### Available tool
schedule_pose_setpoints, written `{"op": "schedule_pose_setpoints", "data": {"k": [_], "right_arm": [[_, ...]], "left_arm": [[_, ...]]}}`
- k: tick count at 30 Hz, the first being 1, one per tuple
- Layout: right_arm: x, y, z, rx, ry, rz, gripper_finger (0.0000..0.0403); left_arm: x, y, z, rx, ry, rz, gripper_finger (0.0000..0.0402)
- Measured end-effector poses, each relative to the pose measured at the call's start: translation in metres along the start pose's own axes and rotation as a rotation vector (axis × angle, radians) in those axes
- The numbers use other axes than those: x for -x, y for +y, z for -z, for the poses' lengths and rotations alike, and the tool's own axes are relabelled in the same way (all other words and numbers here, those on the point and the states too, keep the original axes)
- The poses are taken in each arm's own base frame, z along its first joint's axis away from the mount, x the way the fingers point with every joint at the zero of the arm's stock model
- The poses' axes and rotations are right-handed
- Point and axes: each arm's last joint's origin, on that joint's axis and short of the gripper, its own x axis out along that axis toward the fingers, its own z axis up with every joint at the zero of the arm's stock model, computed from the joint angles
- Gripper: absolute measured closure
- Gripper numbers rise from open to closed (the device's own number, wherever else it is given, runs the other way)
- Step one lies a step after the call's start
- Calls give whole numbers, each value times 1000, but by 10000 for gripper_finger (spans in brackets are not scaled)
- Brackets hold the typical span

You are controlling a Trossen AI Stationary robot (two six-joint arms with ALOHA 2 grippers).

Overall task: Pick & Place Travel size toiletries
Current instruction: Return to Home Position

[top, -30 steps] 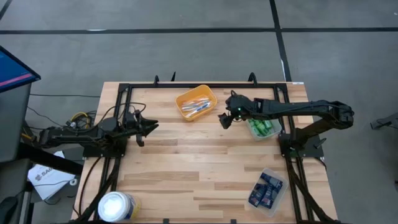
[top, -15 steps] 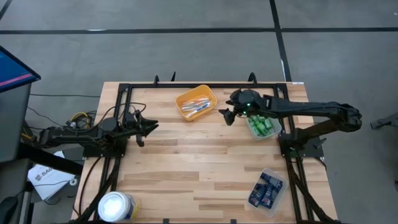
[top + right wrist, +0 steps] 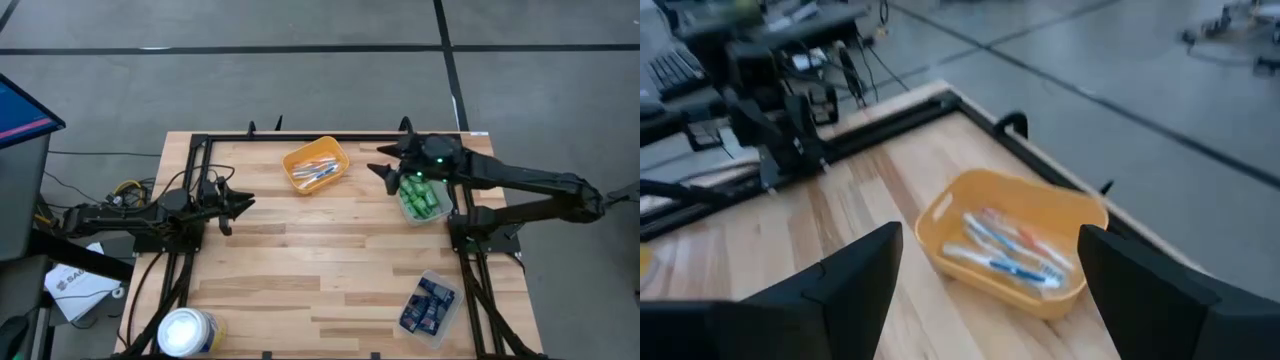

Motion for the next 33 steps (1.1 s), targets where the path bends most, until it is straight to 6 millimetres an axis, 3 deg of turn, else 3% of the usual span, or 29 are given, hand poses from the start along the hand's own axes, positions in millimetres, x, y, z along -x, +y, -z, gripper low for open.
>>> {"op": "schedule_pose_setpoints", "data": {"k": [14, 33], "right_arm": [[61, -7, -15, 47, -201, -72, 108], [91, -29, 70, -78, -436, -197, 108]], "left_arm": [[0, 0, -1, 1, -6, -2, 309], [1, -1, -4, 9, -41, 14, 309]]}}
